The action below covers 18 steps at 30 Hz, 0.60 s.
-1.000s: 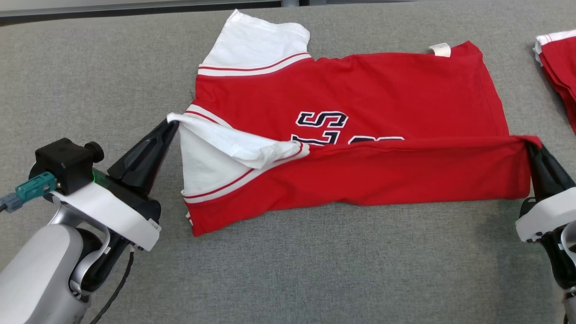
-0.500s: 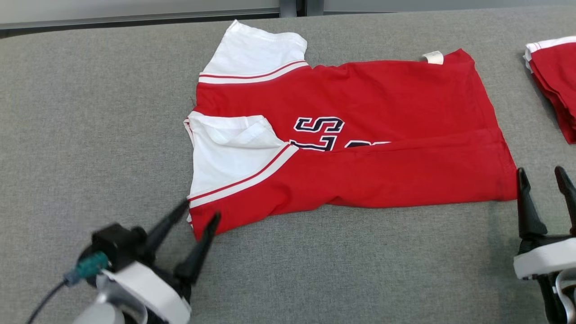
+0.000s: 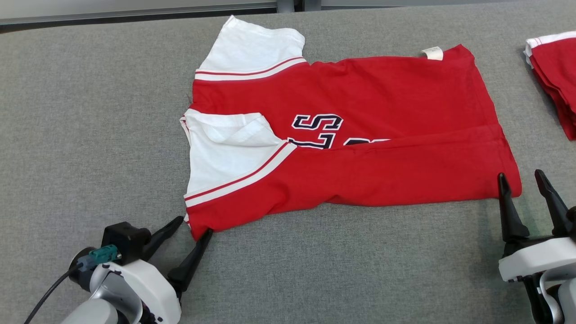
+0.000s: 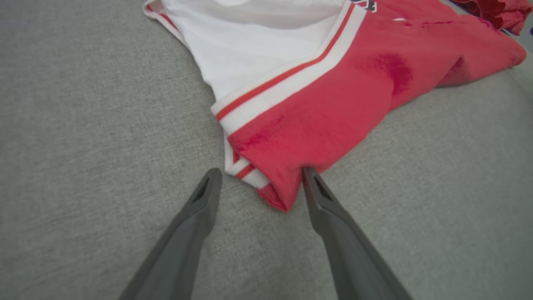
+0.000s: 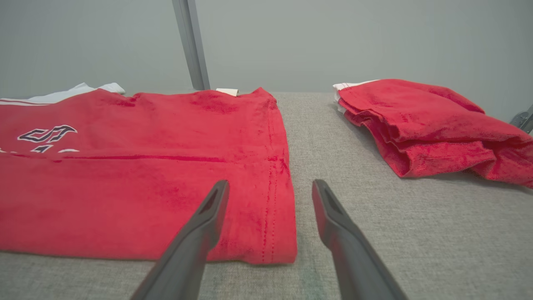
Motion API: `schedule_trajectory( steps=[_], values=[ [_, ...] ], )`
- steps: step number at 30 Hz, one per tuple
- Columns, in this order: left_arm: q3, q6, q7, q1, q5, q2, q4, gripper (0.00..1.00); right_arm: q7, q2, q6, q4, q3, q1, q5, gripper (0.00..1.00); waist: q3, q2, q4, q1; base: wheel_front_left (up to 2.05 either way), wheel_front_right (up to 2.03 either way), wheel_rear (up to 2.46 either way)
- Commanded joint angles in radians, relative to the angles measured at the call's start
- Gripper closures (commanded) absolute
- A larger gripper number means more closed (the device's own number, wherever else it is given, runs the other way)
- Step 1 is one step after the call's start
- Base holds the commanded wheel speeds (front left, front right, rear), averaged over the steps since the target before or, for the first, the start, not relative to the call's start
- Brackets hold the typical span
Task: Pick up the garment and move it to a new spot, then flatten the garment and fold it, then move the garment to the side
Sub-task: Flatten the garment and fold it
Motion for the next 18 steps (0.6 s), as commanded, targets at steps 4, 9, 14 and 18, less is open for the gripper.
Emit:
schedule_trajectory(
  steps=[4,9,14,18],
  values=[
    [-0.014,-0.026,-0.011,-0.040,0.024,0.008,0.028,1.00,0.018,-0.006,-0.002,0.020,0.018,-0.015,0.011,0.00,0.005,-0.0001,-0.002,0.0000,0.00,0.00,0.00],
    [-0.020,-0.041,-0.014,-0.039,0.022,0.027,0.040,1.00,0.072,-0.028,-0.002,0.068,0.055,-0.013,0.063,0.00,0.001,-0.0001,0.001,0.0000,0.00,0.00,0.00],
    [-0.015,-0.036,-0.024,-0.031,0.027,0.045,0.030,1.00,0.099,-0.047,-0.002,0.112,0.090,-0.035,0.086,0.00,0.002,-0.0001,0.007,0.0000,0.00,0.00,0.00],
    [-0.018,-0.035,-0.022,-0.045,0.034,0.053,0.022,1.00,0.096,-0.063,-0.002,0.134,0.125,-0.046,0.101,1.00,0.005,-0.0001,0.016,0.0000,0.00,0.00,0.00]
  ],
)
